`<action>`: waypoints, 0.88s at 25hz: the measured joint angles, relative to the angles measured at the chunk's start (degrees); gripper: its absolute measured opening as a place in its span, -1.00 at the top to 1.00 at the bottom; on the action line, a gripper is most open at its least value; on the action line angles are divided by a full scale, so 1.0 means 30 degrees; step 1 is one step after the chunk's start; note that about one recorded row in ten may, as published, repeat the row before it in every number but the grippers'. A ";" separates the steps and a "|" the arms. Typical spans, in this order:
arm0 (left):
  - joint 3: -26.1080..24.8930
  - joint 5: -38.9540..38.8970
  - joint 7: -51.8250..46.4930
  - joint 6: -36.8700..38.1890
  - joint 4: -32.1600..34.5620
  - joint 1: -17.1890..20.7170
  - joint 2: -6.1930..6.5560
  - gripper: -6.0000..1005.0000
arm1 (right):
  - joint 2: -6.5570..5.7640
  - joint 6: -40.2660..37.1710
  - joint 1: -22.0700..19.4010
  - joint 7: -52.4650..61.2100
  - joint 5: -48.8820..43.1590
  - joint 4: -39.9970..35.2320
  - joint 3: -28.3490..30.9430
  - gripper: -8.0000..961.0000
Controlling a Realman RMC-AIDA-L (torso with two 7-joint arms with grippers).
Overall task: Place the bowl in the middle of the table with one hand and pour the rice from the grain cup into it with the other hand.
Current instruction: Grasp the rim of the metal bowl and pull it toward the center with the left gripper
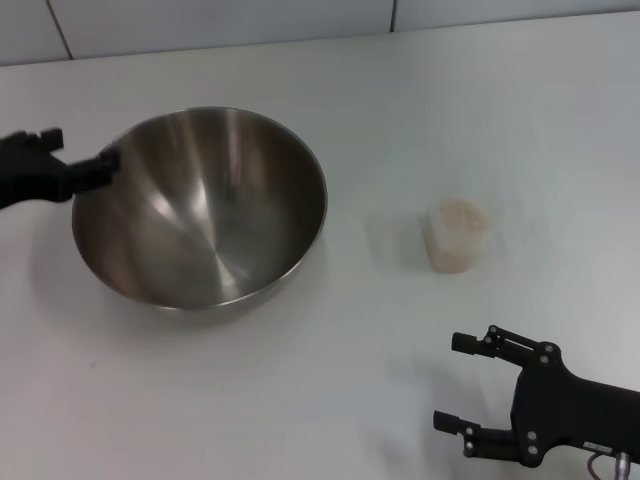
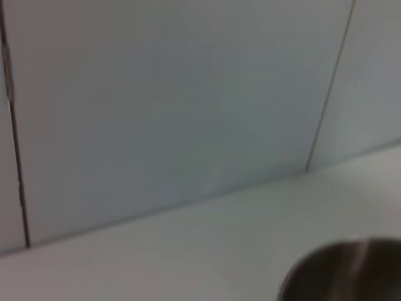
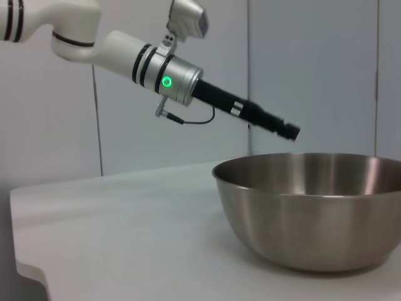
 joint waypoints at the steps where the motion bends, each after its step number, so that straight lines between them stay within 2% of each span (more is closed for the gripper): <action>1: -0.0619 0.1015 -0.0279 0.0680 0.0024 -0.0244 -0.0308 -0.62 | 0.0005 -0.0001 -0.0001 0.0000 0.0000 -0.0032 -0.0001 -0.72; 4: -0.1619 0.2843 -0.0751 0.1924 0.0002 -0.0751 -0.0786 -0.62 | 0.0036 -0.0004 -0.0015 0.0000 0.0000 -0.0113 0.0000 -0.72; 11: -0.1655 0.4411 -0.1905 0.2787 -0.0272 -0.1453 -0.0767 -0.62 | 0.0043 -0.0003 -0.0056 0.0000 -0.0005 -0.0136 0.0001 -0.72; 22: -0.1862 0.6030 -0.2696 0.4164 -0.0767 -0.2656 -0.0796 -0.13 | 0.0043 0.0012 0.0002 0.0002 -0.0017 -0.0155 0.0000 -0.72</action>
